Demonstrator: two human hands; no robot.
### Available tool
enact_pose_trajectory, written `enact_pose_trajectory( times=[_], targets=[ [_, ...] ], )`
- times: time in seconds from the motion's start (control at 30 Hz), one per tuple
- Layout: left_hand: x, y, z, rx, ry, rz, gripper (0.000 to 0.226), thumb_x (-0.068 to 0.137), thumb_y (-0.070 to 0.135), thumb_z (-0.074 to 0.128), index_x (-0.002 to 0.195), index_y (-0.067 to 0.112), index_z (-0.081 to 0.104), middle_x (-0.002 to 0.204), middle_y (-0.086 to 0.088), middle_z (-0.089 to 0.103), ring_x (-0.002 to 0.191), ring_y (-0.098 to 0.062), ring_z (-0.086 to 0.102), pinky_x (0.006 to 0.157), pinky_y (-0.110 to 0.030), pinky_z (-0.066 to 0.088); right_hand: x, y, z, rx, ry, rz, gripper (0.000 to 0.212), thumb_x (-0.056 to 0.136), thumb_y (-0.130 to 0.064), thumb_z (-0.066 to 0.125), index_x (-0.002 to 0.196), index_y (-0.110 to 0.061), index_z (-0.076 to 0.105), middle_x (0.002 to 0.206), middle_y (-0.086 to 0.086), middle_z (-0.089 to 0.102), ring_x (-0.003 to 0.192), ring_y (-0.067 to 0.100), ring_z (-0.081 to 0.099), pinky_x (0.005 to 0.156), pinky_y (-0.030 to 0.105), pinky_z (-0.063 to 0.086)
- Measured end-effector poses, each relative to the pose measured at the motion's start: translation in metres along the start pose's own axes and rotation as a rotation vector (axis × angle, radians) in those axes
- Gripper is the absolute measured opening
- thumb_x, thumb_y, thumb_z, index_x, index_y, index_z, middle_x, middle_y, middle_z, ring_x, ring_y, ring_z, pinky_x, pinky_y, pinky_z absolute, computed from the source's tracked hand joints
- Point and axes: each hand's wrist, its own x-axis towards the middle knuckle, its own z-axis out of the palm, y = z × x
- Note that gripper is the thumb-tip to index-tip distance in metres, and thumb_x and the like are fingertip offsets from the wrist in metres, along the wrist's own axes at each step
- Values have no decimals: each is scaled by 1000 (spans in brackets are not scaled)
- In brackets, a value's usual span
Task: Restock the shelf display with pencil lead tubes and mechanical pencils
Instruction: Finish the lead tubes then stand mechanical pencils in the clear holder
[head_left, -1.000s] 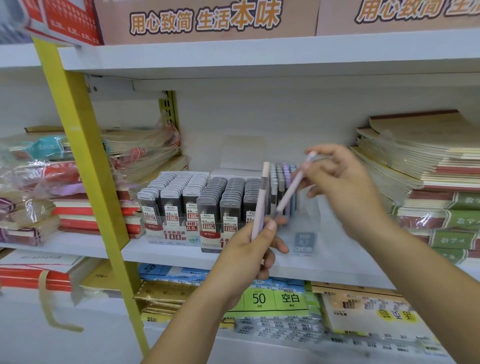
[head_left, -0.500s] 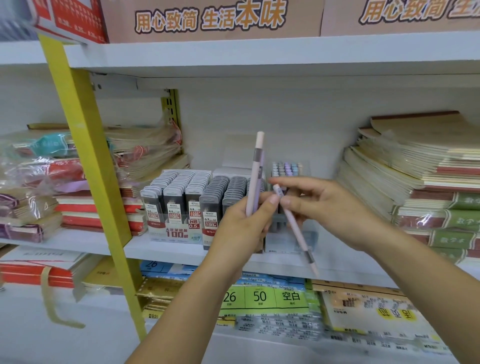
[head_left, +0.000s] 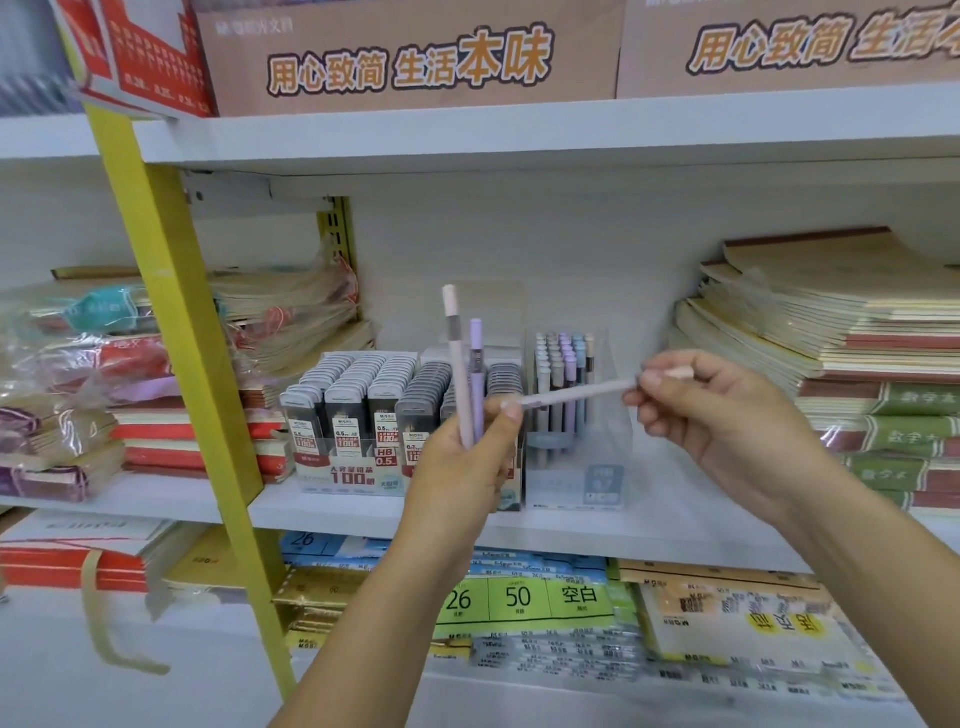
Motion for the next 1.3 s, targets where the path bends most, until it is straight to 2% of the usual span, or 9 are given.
enact_pose_trajectory(
  times=[0.1,0.23,0.33,0.47,0.57,0.83,1.0,1.13,1.3],
  targets=[
    [-1,-3,6,44,-56,-11,14,100,34,58,95,26,69,56,9,44,44,-4,32,40,-17,29,10,-5,-1,56,-25,-80,22,81,-15,60,102,-11,68,81,8,70,72,15,67,63,21,55],
    [1,-4,5,122,-108,25,18,101,40,52,107,35,68,60,9,50,46,-2,38,42,-16,33,25,-20,-10,-101,49,-274,13,91,-19,57,94,-21,69,93,5,70,91,21,70,67,26,58],
    [1,-9,4,148,-110,22,18,102,43,48,105,35,64,63,8,52,45,-2,39,42,-15,33,40,-27,-19,-447,150,-402,19,98,-9,52,96,-27,60,92,5,68,82,9,70,69,24,57],
    [0,-14,5,173,-116,21,19,104,40,46,95,34,61,65,5,52,45,-3,37,41,-16,31,53,-9,-12,-919,88,-381,17,93,-16,62,104,-27,56,92,-4,71,87,9,68,80,26,52],
    [1,-16,4,179,-127,19,21,104,40,45,93,35,62,66,5,52,45,-4,37,42,-16,31,61,4,-7,-1063,89,-416,17,91,-21,66,105,-23,58,82,-15,66,80,2,62,71,10,43],
    [3,-19,-1,188,-124,17,22,104,40,45,93,33,63,64,6,51,45,-3,37,41,-15,32,74,18,-8,-1214,67,-423,15,90,-24,66,99,-25,55,81,-9,64,75,8,58,59,8,35],
    [3,-22,-1,198,-142,14,24,104,40,45,91,38,65,63,8,50,46,-3,37,43,-17,32,78,24,-2,-1240,114,-475,31,87,-27,70,96,-33,41,71,-6,62,70,11,57,59,28,44],
    [3,-22,-1,187,-152,-1,24,104,41,45,92,39,66,63,8,50,46,-3,37,44,-18,32,82,28,-5,-1329,183,-520,20,84,-29,72,90,-23,55,83,-8,55,84,13,47,65,29,33],
    [0,-20,-3,117,-194,-41,24,104,39,47,96,38,70,64,7,49,47,-5,34,43,-18,30,79,27,-6,-1288,159,-380,14,90,-25,67,103,-20,66,96,-3,49,96,16,46,75,26,33]
  ],
)
